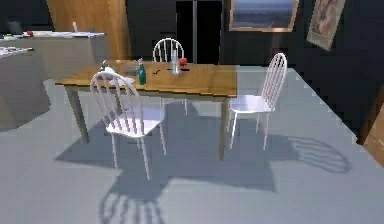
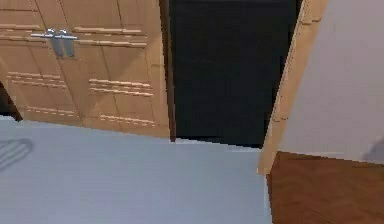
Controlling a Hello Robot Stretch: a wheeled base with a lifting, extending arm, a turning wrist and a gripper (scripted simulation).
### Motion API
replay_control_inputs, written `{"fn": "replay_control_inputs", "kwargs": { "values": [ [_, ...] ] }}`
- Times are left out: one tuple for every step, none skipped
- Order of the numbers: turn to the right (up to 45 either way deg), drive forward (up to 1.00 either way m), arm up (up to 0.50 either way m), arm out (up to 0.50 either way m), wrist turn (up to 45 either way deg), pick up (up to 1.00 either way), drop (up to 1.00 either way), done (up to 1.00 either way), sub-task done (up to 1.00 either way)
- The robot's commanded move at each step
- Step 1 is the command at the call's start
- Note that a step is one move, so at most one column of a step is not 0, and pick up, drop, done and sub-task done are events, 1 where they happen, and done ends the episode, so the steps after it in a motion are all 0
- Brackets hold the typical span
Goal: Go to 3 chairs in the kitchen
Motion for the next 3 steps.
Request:
{"fn": "replay_control_inputs", "kwargs": {
  "values": [
    [0.0, 0.7, 0.0, 0.0, 0.0, 0.0, 0.0, 0.0, 0.0],
    [-27.0, 0.0, 0.0, 0.0, 0.0, 0.0, 0.0, 0.0, 0.0],
    [0.0, 0.0, 0.0, 0.0, 0.0, 0.0, 0.0, 0.0, 1.0]
  ]
}}
